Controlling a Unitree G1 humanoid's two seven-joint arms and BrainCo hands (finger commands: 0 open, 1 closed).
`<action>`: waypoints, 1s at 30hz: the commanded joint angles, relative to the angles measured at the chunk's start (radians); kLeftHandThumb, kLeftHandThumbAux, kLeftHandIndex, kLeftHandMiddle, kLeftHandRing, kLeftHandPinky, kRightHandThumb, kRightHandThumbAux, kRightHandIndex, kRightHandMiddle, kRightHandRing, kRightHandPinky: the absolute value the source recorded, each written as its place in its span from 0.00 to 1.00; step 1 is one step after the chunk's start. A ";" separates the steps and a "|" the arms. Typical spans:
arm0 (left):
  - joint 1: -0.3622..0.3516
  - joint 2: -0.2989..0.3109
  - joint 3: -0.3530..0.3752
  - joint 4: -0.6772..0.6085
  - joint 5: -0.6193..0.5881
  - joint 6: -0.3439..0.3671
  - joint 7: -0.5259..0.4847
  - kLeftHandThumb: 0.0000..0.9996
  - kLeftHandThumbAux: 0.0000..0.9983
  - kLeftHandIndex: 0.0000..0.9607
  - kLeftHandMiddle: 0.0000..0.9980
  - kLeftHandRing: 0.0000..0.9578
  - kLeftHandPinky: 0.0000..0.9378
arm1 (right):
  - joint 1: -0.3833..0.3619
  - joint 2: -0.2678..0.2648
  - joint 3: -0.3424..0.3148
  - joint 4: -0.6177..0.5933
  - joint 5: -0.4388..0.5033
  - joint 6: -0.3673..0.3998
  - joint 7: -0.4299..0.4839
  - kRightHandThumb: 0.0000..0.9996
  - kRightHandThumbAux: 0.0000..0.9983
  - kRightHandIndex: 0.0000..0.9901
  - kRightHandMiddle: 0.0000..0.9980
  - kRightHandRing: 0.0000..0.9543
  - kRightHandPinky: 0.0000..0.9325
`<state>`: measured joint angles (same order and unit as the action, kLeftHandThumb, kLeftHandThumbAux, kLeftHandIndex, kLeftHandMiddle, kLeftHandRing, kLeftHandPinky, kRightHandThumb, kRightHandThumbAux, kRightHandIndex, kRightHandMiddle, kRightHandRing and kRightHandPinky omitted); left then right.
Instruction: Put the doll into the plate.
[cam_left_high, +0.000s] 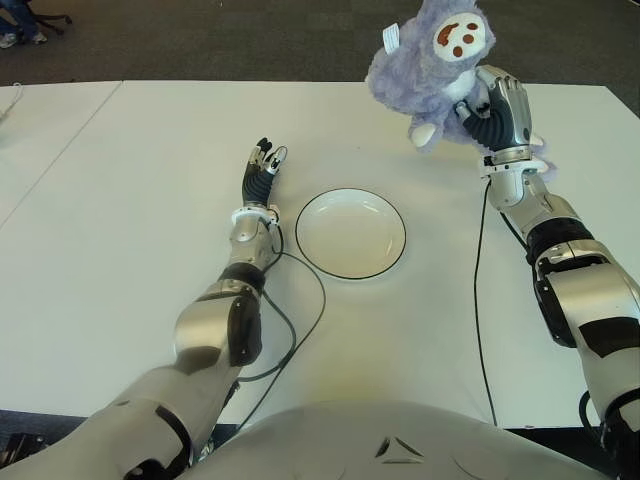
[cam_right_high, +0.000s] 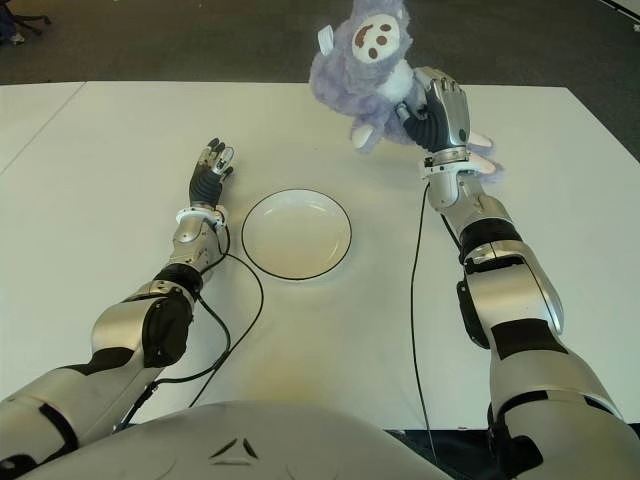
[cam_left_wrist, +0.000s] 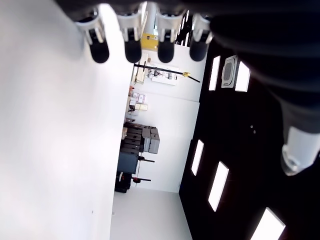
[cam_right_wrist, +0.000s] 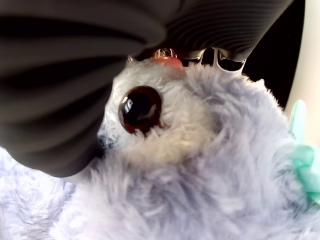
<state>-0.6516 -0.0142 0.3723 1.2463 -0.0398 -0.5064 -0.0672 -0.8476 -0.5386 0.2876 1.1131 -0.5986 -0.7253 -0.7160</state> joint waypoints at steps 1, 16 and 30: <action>0.186 -0.022 0.003 0.117 0.002 0.131 0.012 0.00 0.53 0.00 0.02 0.01 0.02 | 0.030 0.015 0.016 -0.094 -0.036 -0.028 -0.034 0.70 0.72 0.44 0.86 0.91 0.92; 0.180 -0.024 0.002 0.117 0.004 0.127 0.015 0.00 0.53 0.01 0.02 0.02 0.02 | 0.155 0.039 0.103 -0.296 -0.128 -0.122 0.003 0.70 0.71 0.44 0.87 0.92 0.93; 0.185 -0.033 -0.001 0.119 0.008 0.136 0.024 0.00 0.54 0.01 0.03 0.02 0.03 | 0.339 0.003 0.128 -0.673 -0.103 -0.094 0.291 0.70 0.71 0.44 0.89 0.92 0.95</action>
<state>-0.6517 -0.0142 0.3696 1.2463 -0.0372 -0.5064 -0.0670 -0.5567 -0.5079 0.4146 0.5498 -0.7383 -0.8388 -0.5505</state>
